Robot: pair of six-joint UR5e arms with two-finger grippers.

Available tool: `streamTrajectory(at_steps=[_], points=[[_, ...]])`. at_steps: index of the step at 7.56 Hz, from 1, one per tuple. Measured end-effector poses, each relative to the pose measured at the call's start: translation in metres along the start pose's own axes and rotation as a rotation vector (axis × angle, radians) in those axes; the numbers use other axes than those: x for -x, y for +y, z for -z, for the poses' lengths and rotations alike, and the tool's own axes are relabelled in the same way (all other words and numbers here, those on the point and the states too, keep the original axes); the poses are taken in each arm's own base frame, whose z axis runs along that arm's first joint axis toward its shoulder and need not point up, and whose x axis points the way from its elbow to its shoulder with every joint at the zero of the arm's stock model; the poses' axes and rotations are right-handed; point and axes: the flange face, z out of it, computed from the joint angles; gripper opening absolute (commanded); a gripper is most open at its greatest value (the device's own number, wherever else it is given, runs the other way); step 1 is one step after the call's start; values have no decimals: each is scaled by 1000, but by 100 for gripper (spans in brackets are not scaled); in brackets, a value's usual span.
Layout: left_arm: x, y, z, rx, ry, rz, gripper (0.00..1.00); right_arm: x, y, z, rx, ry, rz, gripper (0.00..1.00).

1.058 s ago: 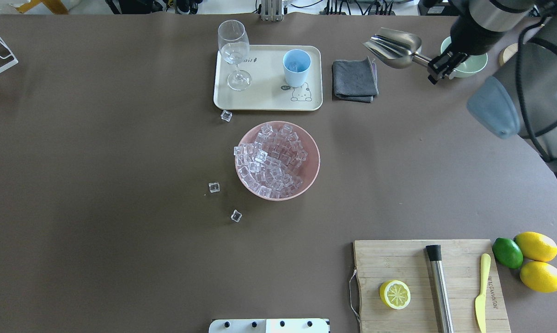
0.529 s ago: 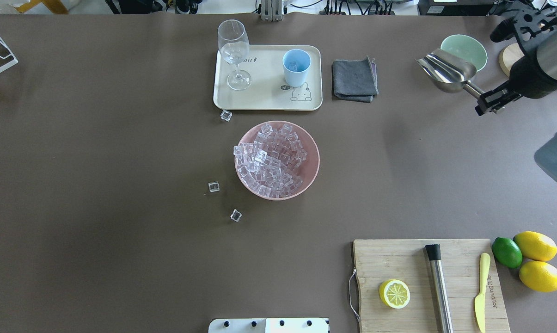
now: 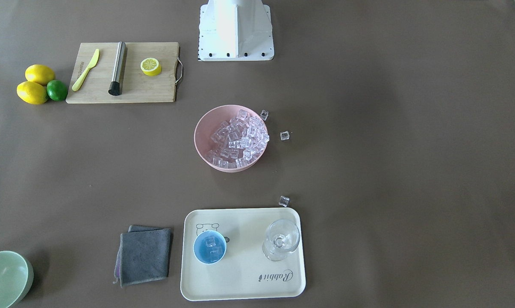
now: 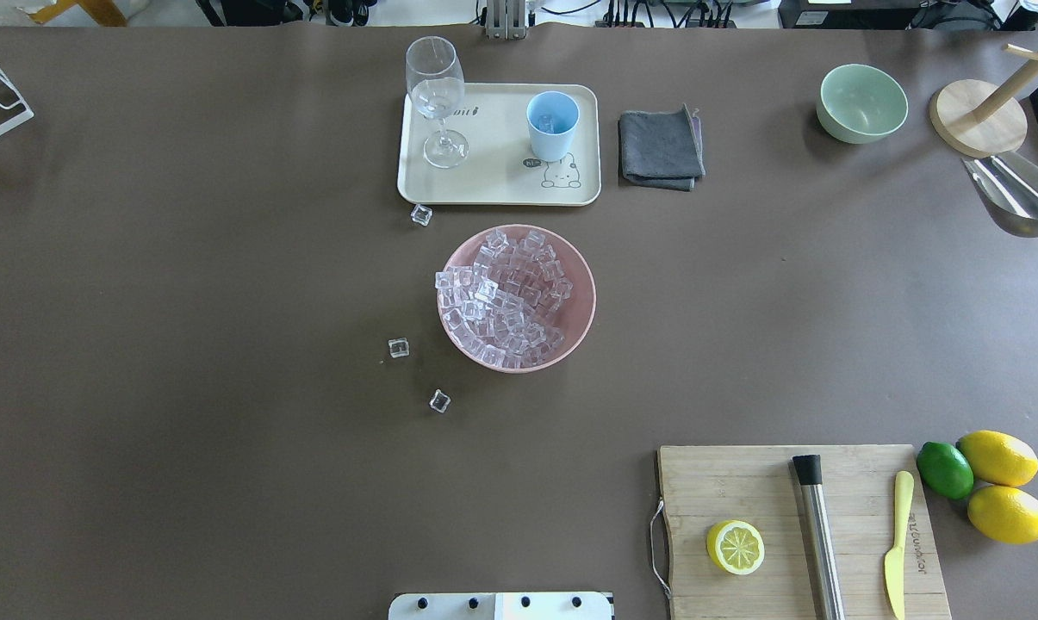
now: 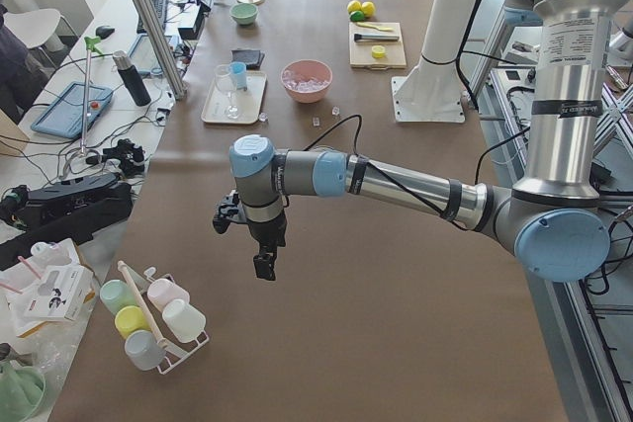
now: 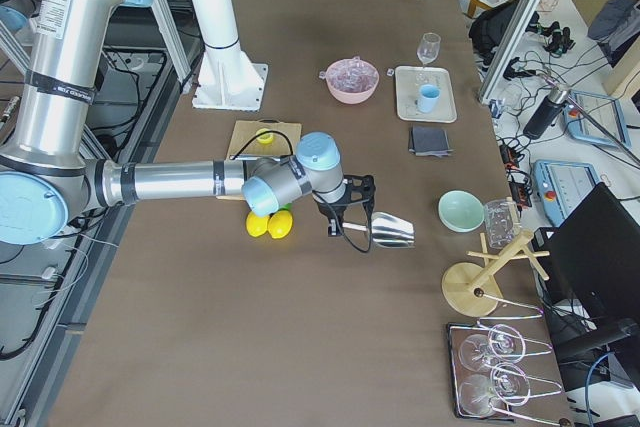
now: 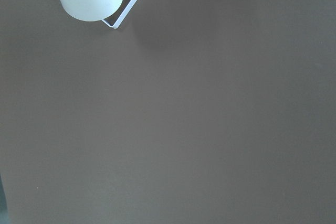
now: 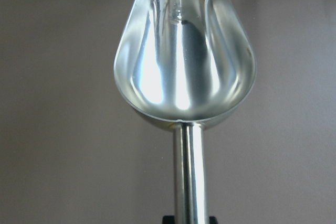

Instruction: Put ice in cup with scoop

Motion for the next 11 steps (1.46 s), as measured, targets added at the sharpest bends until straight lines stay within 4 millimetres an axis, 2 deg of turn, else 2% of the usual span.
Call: streamTrajectory(at_steps=[1,2,4,9,10,11], points=[[5,0,-3,6,1,-15,99,-19,4,-15,-23,-27,-36,0],[19,1,-6,12,4,-2,99,-31,8,-26,-33,-51,-63,0],[39,3,-5,6,25,36,99,-39,14,-37,-9,-84,-76,0],[38,2,-1,-2,31,37,99,-50,17,-72,52,-82,-66,0],[36,1,2,-8,35,36,99,-55,18,-78,57,-81,-61,39],[33,1,2,-11,67,39,99,-60,20,-83,59,-80,-52,99]])
